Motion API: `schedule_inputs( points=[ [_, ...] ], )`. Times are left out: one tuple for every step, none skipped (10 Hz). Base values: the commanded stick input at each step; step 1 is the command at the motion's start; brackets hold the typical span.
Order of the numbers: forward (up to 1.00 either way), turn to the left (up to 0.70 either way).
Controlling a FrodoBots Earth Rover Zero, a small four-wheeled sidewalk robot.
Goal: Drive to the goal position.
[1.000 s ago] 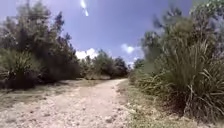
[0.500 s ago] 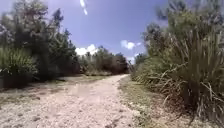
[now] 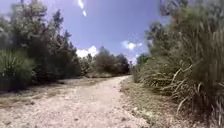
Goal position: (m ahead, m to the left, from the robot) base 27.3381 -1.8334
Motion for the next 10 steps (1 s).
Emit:
schedule_inputs(
  points=[
    [0.50,0.00],
    [0.50,0.00],
    [0.50,0.00],
    [0.50,0.00],
    [0.50,0.00],
    [0.50,0.00],
    [0.50,0.10],
    [0.50,0.31],
    [0.50,0.47],
    [0.50,0.16]
  ],
)
